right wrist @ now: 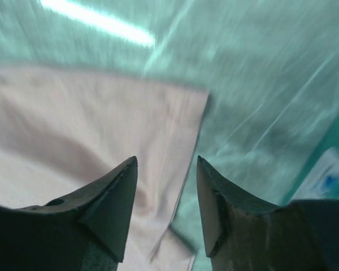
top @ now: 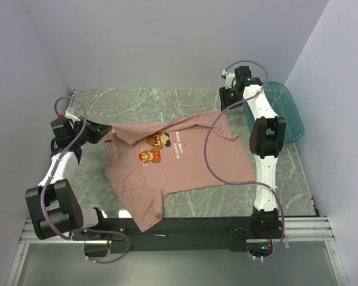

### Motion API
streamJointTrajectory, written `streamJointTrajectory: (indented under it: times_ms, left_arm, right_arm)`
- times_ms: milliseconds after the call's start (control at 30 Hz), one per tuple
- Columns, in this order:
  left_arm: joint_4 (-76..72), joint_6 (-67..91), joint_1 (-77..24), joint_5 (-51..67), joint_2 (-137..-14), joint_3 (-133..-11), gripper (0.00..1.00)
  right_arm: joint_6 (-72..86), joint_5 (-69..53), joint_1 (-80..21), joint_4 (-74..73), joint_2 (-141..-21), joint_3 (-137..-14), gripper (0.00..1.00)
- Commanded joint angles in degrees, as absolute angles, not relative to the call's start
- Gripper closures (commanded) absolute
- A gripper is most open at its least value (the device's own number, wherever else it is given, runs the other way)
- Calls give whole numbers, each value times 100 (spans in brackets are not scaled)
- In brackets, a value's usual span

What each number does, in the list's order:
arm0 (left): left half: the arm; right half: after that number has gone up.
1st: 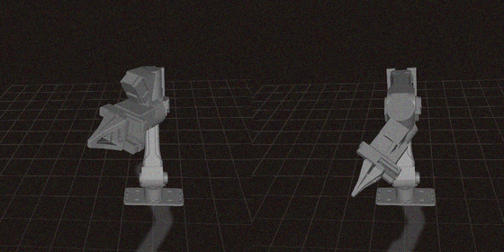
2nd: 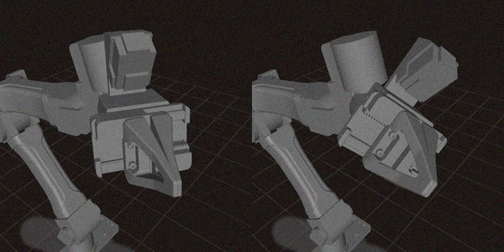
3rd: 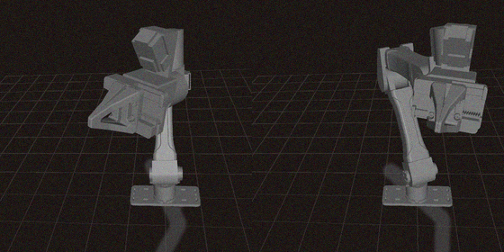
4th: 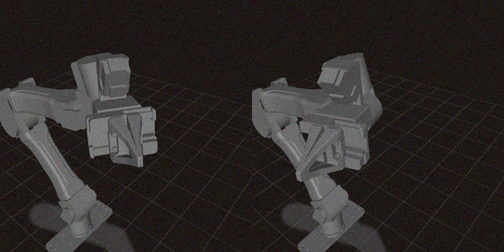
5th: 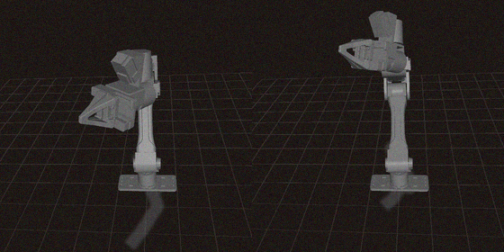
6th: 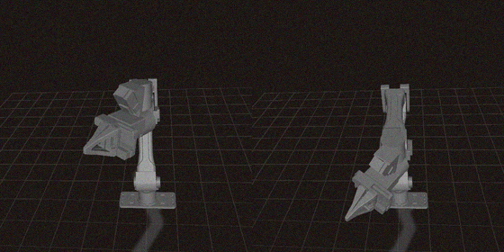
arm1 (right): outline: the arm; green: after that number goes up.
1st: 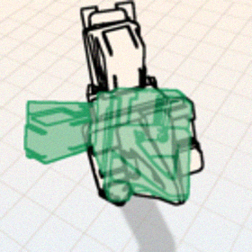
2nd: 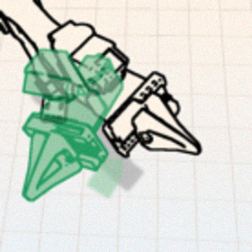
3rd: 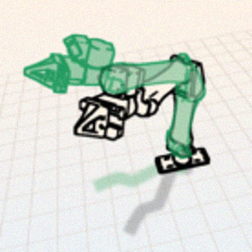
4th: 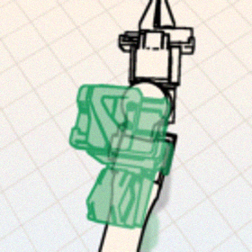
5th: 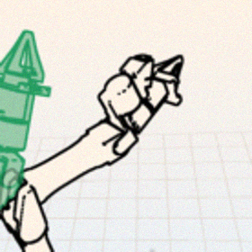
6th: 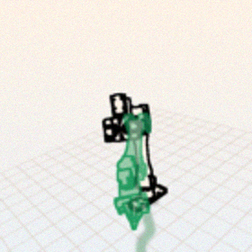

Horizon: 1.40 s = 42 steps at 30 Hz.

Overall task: Fold and stack the t-shirts
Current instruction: Flatten the tshirt out

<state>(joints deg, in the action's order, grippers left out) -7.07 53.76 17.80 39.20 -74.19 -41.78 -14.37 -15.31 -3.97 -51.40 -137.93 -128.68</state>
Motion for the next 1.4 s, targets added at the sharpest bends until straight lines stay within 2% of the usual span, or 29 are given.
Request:
streamJointTrajectory:
  times_ms: [0,533,800,1067,1267,1367]
  left_arm:
    - [-905,5388,1819,4052,-7330,-4236,100]
    - [-782,5370,1811,4078,-7198,-4192,100]
    - [-580,5291,1802,3999,-7163,-4289,100]
    - [-633,5317,1811,3964,-7198,-4263,100]
    - [-615,5291,1811,3938,-7286,-4412,100]
    - [-720,5405,1811,3929,-7356,-4614,100]
  right_arm:
    - [-1039,-1644,-343,-5063,-14176,-13559,45]
    - [-1098,-1187,-343,-4860,-14949,-14229,46]
    - [-1257,-1889,-369,-5018,-15205,-14239,50]
    - [-1345,-1723,-360,-4949,-15073,-13966,67]
    - [-1432,-1687,-352,-4764,-14687,-13931,94]
    - [-1503,-1889,-352,-4720,-14266,-13817,100]
